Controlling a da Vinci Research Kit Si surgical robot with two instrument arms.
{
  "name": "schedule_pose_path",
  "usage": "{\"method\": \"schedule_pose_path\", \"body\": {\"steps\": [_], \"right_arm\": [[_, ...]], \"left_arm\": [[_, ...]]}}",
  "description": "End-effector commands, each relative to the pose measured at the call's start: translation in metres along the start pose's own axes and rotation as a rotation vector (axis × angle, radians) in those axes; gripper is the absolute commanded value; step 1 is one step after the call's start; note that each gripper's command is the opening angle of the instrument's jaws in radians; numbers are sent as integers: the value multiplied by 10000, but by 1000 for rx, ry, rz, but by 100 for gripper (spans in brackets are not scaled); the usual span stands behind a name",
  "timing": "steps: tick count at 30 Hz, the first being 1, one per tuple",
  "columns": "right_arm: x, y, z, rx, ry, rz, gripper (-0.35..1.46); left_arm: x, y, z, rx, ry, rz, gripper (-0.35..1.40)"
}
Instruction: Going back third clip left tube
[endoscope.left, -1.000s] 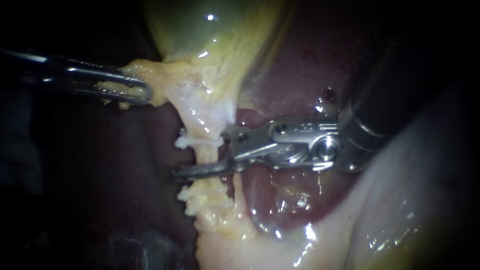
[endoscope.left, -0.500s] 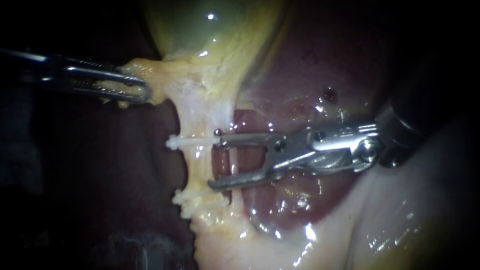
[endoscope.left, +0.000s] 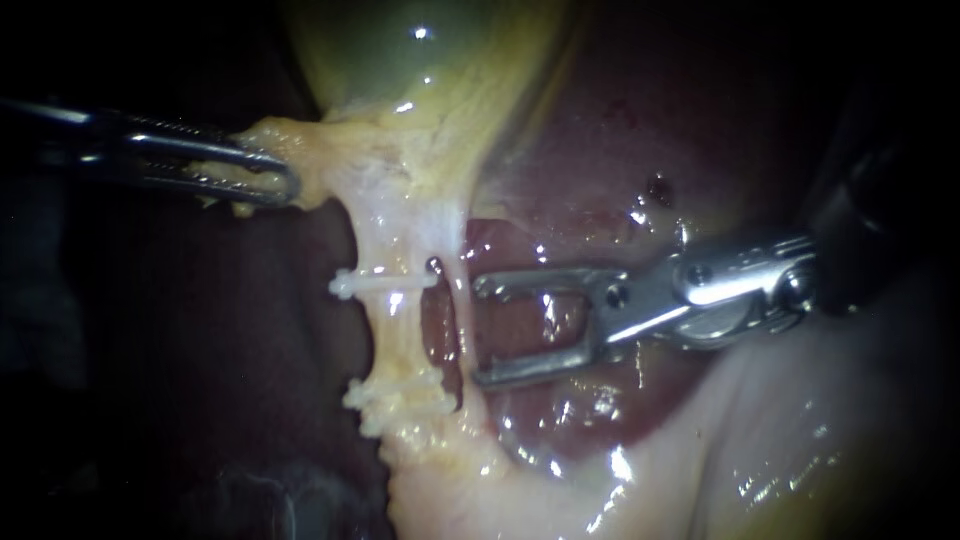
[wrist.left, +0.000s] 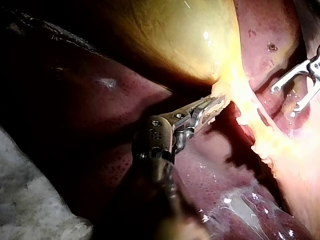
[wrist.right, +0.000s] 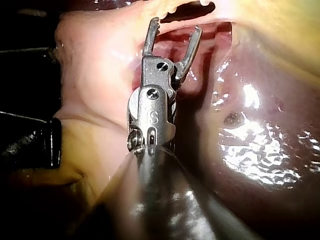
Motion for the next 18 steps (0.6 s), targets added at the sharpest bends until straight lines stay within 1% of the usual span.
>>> {"method": "schedule_pose_path", "body": {"steps": [1,6,12,18], "right_arm": [[1,0,-5,0,-1,-3,50],[3,1,-27,-18,-5,-17,50],[1,0,-38,-16,-6,-33,50],[-2,0,-43,-14,-7,-64,50]], "left_arm": [[0,0,0,0,0,0,-35],[0,0,0,0,0,0,-35],[0,-2,2,1,1,0,-35],[-3,-8,18,8,4,3,-35]]}}
